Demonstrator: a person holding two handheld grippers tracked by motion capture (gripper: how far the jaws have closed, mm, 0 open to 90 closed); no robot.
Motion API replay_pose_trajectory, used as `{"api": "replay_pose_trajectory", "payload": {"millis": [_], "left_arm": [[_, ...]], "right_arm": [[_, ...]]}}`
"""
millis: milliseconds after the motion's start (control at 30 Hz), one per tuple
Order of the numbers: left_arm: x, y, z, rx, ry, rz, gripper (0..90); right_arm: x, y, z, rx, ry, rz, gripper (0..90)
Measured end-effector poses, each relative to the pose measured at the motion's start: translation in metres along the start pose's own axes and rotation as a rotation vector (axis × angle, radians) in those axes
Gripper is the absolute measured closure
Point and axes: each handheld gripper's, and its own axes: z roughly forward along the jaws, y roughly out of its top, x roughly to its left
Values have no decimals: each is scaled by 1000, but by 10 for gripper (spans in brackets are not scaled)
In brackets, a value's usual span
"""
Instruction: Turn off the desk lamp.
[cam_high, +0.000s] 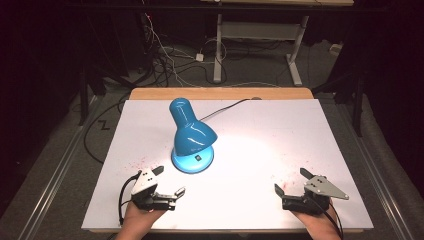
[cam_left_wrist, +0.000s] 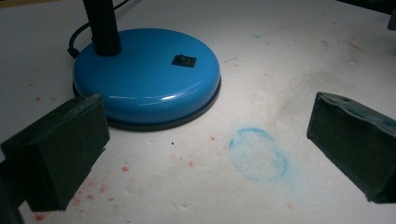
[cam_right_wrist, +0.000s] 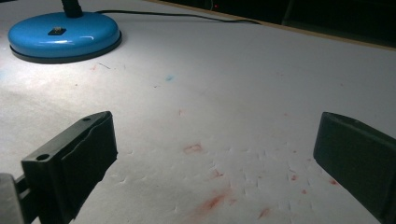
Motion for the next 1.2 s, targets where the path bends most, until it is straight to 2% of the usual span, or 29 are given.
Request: {"api": "replay_pose_trajectory", "payload": {"millis": [267,433,500,633,733,1200], "left_arm": [[2,-4,-5,-2,-1,-12,0],[4,-5,-9,-4,0,-23,0],[5,-5,-11,-9,-2,-21,0],[5,-6,-14,-6,-1,-24,0],[5,-6,-18,-22,-3,-23,8],[8,-6,-16,-12,-58,-15,142]], "right_arm": [[0,4,-6,-24,12,-30,2],[-2,8,-3,-33,29,-12,2],[-3,8,0,-43,43,-19,2],[-3,8,1,-41,43,-22,2],[-2,8,0,-39,41,-20,2],[-3,6,0,-17,36,-19,2]]}}
